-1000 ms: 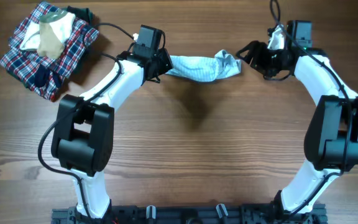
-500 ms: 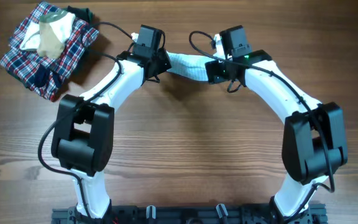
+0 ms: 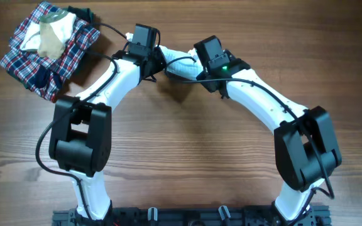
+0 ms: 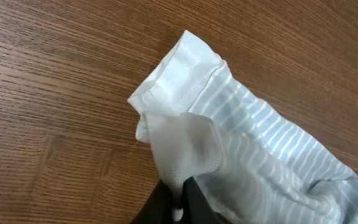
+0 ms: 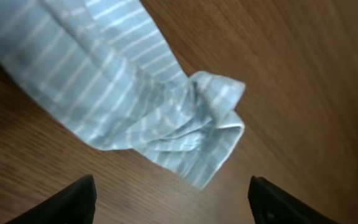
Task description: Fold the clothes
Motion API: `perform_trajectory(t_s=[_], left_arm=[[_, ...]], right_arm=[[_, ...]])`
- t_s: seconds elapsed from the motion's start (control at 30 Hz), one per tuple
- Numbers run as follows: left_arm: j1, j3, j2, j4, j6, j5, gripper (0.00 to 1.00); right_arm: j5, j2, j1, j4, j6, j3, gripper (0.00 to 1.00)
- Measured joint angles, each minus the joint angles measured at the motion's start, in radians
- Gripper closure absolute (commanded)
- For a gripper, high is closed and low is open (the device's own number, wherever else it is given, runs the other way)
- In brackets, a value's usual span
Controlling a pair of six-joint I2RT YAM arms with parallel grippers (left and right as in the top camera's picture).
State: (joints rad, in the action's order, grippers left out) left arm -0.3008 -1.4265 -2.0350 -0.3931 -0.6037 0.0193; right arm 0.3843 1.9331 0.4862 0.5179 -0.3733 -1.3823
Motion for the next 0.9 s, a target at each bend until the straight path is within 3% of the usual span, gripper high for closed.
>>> perform_trajectory(t_s=[0.13,0.37,0.43,0.53,0.57,0.6,0.7,0.9], left_arm=[[0.0,0.0,0.0,0.001,0.0,0.0,0.89],[0.0,0.0,0.0,0.0,0.0,0.0,0.91],[0.0,0.0,0.0,0.0,0.0,0.0,0.91],[0.0,0.0,0.0,0.0,0.0,0.0,0.84],[0.0,0.0,0.0,-0.002,0.0,0.0,0.73],[0.0,0.0,0.0,-0.006,0.002,0.0,0.59],[0.0,0.0,0.002,-0.011,0.047,-0.001,0.39],[0.0,0.0,0.098,-0.043,0.138,0.0,0.32]], right_arm=[[0.002,0.0,-0.003,-0.051,-0.036,0.0,0.16],[-0.007,0.0,-0.01,-0.136,-0.078,0.0,0.18],[-0.01,0.002,-0.024,-0.157,-0.077,0.0,0.24],[-0.011,0.012,-0.047,-0.161,-0.056,0.0,0.43],[-0.011,0.017,-0.055,-0.161,-0.037,0.0,0.72],[-0.013,0.018,-0.059,-0.161,-0.019,0.0,0.78],[-0.014,0.019,-0.06,-0.161,0.063,0.0,0.84],[-0.018,0.017,-0.06,-0.126,0.232,0.0,0.92]])
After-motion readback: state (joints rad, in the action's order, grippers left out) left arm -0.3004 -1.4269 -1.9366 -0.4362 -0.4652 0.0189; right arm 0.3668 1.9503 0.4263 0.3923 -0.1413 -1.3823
